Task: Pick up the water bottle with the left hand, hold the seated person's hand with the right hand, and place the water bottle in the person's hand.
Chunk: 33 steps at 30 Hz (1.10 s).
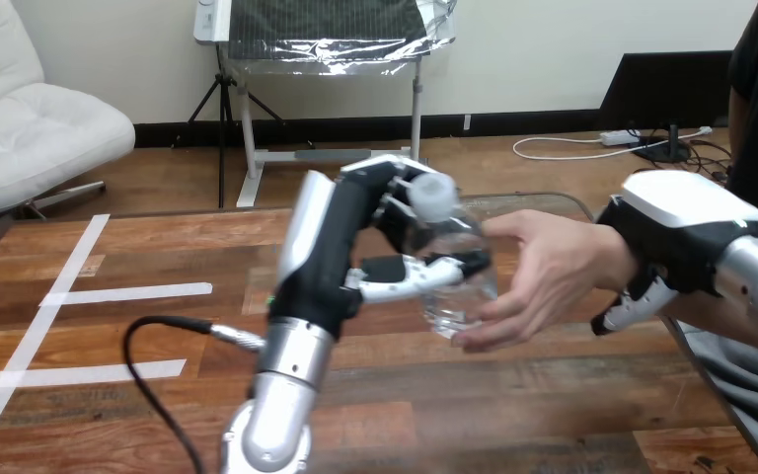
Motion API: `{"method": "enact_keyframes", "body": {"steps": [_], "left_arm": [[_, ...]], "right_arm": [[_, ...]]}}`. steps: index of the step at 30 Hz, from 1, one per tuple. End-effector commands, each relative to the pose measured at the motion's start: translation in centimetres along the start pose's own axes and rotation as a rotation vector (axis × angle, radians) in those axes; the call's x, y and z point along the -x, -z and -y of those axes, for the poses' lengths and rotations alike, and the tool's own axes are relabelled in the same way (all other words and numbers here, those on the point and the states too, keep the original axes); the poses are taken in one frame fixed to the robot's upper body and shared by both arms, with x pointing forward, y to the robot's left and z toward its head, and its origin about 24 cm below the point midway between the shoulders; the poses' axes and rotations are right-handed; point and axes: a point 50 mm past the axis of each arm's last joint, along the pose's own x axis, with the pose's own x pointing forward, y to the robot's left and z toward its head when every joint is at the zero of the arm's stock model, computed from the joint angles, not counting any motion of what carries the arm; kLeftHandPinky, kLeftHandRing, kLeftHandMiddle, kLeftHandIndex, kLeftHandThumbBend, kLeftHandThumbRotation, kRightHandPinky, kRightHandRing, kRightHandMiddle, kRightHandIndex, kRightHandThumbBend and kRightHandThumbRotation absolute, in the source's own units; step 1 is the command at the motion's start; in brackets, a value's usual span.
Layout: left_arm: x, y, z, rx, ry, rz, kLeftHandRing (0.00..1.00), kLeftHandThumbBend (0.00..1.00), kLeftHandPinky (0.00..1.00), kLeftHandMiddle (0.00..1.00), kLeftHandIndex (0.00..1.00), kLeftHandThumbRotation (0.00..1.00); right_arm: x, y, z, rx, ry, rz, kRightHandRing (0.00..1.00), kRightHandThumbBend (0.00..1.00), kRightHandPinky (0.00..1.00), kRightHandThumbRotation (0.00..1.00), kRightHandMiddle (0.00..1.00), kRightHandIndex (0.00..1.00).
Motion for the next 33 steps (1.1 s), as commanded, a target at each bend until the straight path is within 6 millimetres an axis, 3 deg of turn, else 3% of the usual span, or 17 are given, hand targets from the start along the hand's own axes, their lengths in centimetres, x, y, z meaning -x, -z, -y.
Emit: {"method": "enact_keyframes", "body": {"steps": [1,17,33], "left_arm": [[-2.6,-3.4,0.3,0.01,-0.005,0.151,0.38,0.54,0.37,0.43,0.52,0.0],[-3.1,-4.3,2.5,0.046,0.051,0.169,0.39,0.53,0.38,0.44,0.52,0.0],[-3.2,-4.7,3.4,0.069,0.077,0.186,0.38,0.52,0.36,0.44,0.52,0.0]], "right_arm": [[1.5,-1.0,5.1,0.044,0.198,0.049,0.2,0.76,0.14,0.0,0.28,0.35],[2.1,-2.1,5.4,0.045,0.212,0.082,0.19,0.77,0.13,0.0,0.27,0.33],[2.2,-2.3,5.1,0.027,0.212,0.082,0.18,0.78,0.12,0.0,0.26,0.33]]}}
